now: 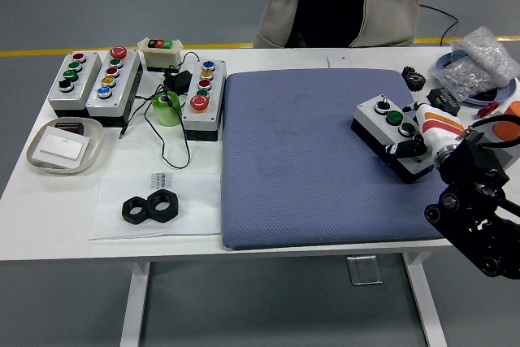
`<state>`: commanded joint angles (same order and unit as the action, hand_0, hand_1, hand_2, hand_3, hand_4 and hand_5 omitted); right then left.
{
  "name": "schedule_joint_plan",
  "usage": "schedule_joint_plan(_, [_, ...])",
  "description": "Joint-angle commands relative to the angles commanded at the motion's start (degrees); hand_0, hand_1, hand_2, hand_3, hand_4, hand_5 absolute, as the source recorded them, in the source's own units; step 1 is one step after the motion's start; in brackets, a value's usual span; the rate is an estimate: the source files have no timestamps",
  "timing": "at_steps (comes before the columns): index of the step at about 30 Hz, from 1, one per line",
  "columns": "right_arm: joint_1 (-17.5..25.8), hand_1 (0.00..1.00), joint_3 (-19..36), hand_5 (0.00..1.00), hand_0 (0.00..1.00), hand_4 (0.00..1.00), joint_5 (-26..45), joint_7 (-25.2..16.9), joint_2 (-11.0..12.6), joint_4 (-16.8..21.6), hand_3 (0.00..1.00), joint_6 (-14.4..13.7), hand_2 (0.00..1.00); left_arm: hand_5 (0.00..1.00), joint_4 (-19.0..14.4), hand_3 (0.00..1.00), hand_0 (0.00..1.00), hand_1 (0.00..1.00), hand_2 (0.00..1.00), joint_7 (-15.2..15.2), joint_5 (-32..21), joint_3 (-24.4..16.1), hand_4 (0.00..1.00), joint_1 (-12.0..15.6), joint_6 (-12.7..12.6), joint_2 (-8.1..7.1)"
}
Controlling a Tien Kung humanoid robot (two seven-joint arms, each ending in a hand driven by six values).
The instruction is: Pick up the button,place it on the desk,press the button,press the button
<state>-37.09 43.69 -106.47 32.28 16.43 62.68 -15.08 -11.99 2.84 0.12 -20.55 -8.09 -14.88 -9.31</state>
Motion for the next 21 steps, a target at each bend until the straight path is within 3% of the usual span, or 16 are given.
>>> schedule_joint_plan(12, [1.4,0.333,-1.5,0.046,0.319,0.73,-0.6,-3.2,2.5,3.2,0.587,-0.7,0.412,0.998,0.0,0.821,0.694,0.826,0.851,-0.3,1.2,-0.7,0.624,0.4,0.0,-0.01])
schedule_joint_plan(20, [2.8,0.341,-2.0,0.047,0.318,0.724,2.8,-12.2,5.4,6.1,0.592,-2.1,0.415,0.998,0.0,0.821,0.694,0.826,0.851,-0.5,1.8,-1.1,0.625,0.6,0.0,-0.01])
schedule_joint_plan(21, [3.1,0.341,-2.6,0.047,0.318,0.724,3.6,-14.8,6.4,7.0,0.592,-2.0,0.415,0.998,0.0,0.821,0.694,0.826,0.851,-0.5,1.9,-1.1,0.625,0.6,0.0,0.0])
